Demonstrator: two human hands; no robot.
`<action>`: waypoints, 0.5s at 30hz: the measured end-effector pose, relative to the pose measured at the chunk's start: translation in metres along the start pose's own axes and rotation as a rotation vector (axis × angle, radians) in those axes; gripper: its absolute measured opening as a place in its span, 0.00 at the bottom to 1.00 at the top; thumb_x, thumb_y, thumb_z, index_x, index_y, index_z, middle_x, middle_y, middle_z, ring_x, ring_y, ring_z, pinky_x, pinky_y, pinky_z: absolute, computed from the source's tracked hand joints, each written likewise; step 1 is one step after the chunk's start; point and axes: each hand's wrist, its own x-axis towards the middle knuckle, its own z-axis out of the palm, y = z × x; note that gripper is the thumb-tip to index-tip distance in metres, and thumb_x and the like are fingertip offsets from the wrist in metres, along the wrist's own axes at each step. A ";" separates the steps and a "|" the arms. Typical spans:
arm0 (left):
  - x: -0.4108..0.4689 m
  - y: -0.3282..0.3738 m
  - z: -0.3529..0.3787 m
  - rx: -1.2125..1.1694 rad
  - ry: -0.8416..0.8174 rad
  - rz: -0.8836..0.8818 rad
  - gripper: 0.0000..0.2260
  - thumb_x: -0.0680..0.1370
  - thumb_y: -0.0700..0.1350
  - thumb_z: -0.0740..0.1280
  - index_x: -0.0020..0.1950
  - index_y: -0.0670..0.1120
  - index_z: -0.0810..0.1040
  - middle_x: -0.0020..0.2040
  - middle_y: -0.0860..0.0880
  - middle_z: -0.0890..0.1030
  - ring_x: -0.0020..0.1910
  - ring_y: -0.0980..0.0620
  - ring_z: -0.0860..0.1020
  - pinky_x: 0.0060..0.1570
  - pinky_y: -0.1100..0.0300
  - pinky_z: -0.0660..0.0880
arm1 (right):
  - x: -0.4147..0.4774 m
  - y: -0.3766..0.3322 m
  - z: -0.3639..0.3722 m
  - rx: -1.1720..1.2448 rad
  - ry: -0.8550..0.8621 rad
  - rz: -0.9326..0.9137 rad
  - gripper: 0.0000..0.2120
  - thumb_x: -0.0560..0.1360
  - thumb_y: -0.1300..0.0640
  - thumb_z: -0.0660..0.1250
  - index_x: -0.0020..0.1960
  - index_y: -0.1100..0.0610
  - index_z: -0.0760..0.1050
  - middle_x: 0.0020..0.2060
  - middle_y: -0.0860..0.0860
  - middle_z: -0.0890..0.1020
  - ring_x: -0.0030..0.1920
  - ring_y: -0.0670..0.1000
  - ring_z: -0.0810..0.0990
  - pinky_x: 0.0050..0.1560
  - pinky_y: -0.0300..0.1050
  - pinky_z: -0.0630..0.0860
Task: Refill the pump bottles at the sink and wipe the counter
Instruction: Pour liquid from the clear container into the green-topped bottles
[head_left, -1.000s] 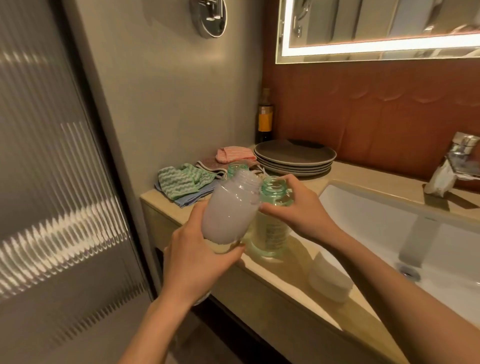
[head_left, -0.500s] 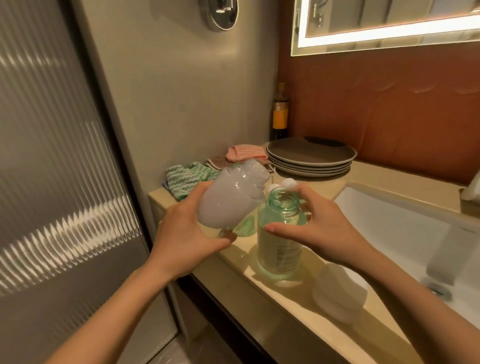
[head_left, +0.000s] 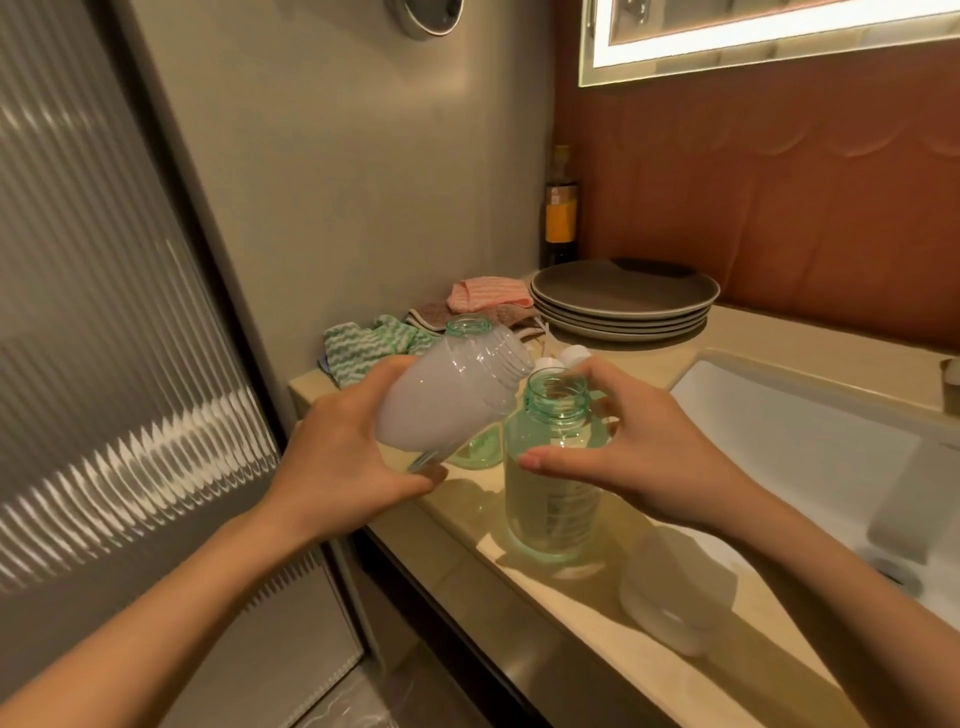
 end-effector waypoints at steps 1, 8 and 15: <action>0.001 0.000 0.000 0.000 -0.001 0.003 0.36 0.56 0.59 0.73 0.63 0.63 0.66 0.52 0.57 0.78 0.48 0.52 0.79 0.44 0.51 0.78 | 0.000 0.000 0.000 0.000 -0.003 -0.002 0.42 0.50 0.28 0.67 0.59 0.47 0.71 0.58 0.45 0.78 0.56 0.48 0.76 0.56 0.53 0.77; 0.010 -0.001 -0.007 0.070 -0.021 0.062 0.36 0.56 0.60 0.70 0.63 0.65 0.64 0.50 0.57 0.79 0.46 0.52 0.79 0.43 0.51 0.78 | -0.001 -0.001 -0.001 -0.015 -0.008 0.004 0.40 0.53 0.30 0.69 0.60 0.48 0.71 0.58 0.45 0.77 0.56 0.47 0.76 0.56 0.51 0.77; 0.011 -0.001 -0.017 0.159 -0.042 0.106 0.35 0.57 0.62 0.68 0.63 0.62 0.65 0.48 0.57 0.78 0.44 0.51 0.79 0.41 0.54 0.77 | -0.002 -0.002 -0.002 -0.028 -0.008 0.002 0.42 0.52 0.30 0.68 0.61 0.48 0.71 0.59 0.46 0.77 0.57 0.47 0.75 0.57 0.50 0.76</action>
